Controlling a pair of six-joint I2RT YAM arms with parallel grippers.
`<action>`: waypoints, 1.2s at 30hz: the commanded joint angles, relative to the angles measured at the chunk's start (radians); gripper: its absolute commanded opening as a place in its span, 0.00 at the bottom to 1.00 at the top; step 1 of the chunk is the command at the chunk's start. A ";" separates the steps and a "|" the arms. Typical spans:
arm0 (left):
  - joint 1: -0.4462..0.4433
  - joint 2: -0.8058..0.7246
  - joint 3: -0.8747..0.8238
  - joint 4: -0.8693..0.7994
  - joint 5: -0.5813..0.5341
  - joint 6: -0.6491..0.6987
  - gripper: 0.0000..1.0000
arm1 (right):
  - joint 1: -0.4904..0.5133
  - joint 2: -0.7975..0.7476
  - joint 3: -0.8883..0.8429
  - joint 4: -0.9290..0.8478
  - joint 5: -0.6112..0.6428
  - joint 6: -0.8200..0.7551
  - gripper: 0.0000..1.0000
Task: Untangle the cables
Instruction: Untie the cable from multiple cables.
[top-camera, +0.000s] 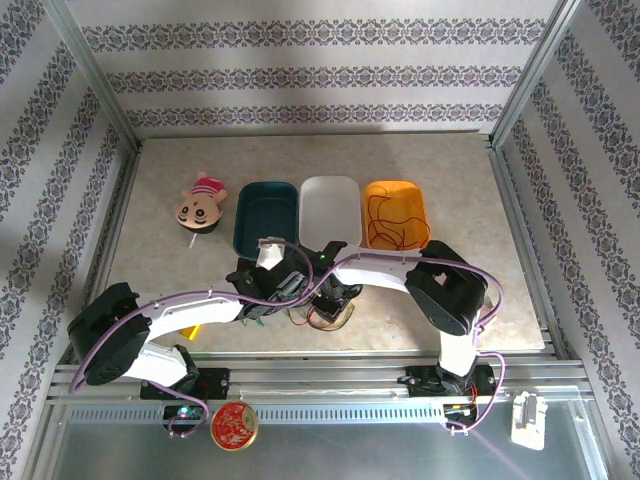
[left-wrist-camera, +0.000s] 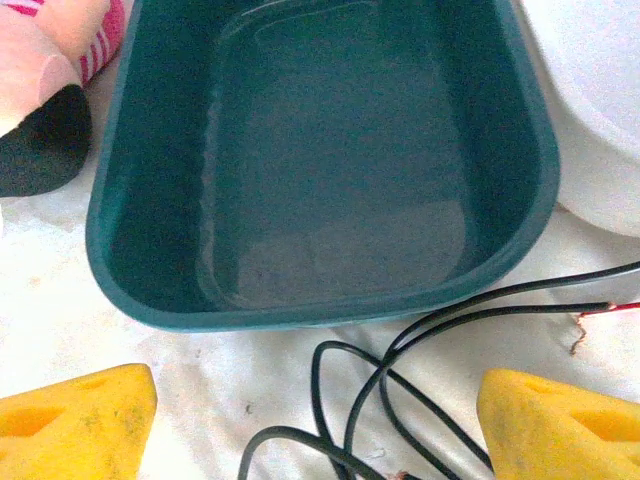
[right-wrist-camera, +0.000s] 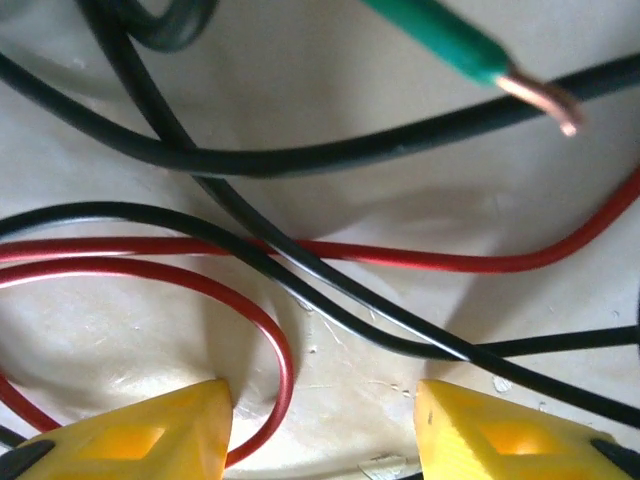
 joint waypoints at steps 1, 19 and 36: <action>-0.020 -0.010 0.038 0.069 0.027 0.012 0.84 | -0.003 0.104 -0.023 -0.093 0.177 0.088 0.44; -0.021 0.053 0.053 0.234 0.243 0.171 0.85 | -0.397 -0.386 -0.303 0.165 0.176 0.374 0.00; -0.021 0.182 0.088 0.265 0.356 0.202 0.82 | -0.364 -0.919 -0.366 0.365 0.476 0.400 0.00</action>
